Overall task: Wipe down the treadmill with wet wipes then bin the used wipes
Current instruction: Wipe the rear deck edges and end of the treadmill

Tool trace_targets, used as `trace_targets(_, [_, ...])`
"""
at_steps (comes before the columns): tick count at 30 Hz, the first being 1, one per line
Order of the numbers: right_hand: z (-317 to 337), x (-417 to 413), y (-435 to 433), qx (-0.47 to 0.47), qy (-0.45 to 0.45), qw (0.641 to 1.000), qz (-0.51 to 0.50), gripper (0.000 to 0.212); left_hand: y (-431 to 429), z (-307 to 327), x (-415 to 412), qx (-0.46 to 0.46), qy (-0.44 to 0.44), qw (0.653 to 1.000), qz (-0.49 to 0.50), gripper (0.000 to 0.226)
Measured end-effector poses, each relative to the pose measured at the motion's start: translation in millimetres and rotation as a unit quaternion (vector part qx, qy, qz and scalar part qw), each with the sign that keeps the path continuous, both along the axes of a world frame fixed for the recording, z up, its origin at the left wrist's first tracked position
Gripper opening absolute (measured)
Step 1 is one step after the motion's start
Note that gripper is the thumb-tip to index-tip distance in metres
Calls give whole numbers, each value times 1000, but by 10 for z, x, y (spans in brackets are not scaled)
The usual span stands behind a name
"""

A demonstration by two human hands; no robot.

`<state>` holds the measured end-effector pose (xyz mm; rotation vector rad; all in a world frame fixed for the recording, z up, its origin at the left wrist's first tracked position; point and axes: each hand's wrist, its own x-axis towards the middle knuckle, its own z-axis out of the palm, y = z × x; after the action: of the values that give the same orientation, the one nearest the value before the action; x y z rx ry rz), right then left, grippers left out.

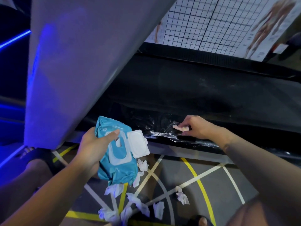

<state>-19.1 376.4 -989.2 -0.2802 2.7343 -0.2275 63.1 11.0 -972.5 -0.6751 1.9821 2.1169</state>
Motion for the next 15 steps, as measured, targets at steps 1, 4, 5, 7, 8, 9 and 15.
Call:
trace_targets(1, [-37,-7,10,-1,13,1000,0,34,6,-13,-9,2,-1,1000,0,23])
trace_targets(4, [-65,-27,-12,-6,53,999,1,20,33,-47,-17,9,-7,1000,-6,25])
trace_targets(5, [-53,-38,-23,-18,67,998,-10,17,46,-58,-20,9,-8,1000,-8,24])
trace_targets(7, [-24,-87,-15,-74,107,989,-73,13,62,-68,-23,11,-7,1000,-10,22])
trace_targets(8, [-20,-110,2,-116,124,978,-122,12,64,-75,-30,11,-6,1000,-11,21])
trace_targets(9, [-35,-132,24,-146,137,966,-165,13,65,-82,-36,10,-6,1000,-11,20])
trace_targets(15, [-218,-199,32,-74,100,977,-172,15,40,-88,-43,6,-6,1000,-9,23])
